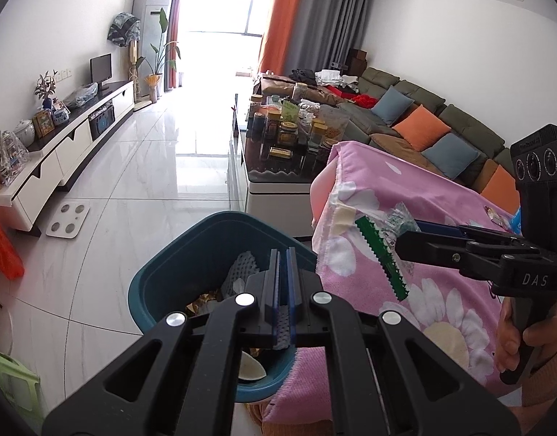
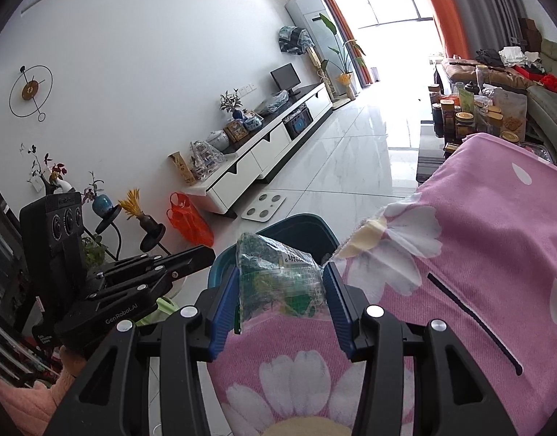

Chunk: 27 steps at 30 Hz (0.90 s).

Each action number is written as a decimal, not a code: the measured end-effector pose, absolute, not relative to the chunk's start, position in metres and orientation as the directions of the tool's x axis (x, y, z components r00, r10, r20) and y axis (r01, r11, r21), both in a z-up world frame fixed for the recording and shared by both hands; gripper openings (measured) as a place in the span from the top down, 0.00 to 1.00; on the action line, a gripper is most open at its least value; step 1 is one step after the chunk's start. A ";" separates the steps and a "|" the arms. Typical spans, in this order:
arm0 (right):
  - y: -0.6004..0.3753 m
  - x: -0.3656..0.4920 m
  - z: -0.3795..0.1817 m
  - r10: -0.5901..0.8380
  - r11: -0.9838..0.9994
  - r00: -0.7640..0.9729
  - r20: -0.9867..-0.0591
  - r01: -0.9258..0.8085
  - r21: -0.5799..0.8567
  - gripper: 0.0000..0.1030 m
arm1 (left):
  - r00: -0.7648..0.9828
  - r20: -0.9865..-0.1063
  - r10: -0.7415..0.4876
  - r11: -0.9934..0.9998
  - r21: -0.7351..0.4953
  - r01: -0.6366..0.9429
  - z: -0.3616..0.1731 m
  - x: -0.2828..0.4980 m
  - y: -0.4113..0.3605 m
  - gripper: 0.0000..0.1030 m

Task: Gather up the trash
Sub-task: 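Open both grippers over the teal bin to drop the cup and wrapper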

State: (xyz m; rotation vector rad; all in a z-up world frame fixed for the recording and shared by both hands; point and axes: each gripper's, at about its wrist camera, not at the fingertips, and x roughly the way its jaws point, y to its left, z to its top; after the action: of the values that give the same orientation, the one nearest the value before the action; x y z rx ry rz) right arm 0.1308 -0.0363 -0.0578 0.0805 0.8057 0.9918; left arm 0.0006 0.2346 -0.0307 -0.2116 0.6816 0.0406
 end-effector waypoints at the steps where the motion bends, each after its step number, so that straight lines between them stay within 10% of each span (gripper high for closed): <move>1: -0.032 0.132 -0.059 0.767 0.570 0.288 -0.573 -0.716 0.403 0.56 | 0.775 -0.631 -0.029 0.977 -0.181 -0.111 -0.033 0.001 0.235 0.96; 27: 0.034 0.153 -0.087 0.725 0.585 0.231 -0.649 -0.704 0.403 0.47 | 0.764 -0.645 0.032 0.949 -0.221 -0.226 -0.049 -0.015 0.263 0.48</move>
State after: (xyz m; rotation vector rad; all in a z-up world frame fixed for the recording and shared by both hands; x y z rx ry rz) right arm 0.1531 0.0336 -0.0866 0.0273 0.9081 0.9820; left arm -0.0154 0.2626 -0.0487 -0.2953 0.6897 0.1427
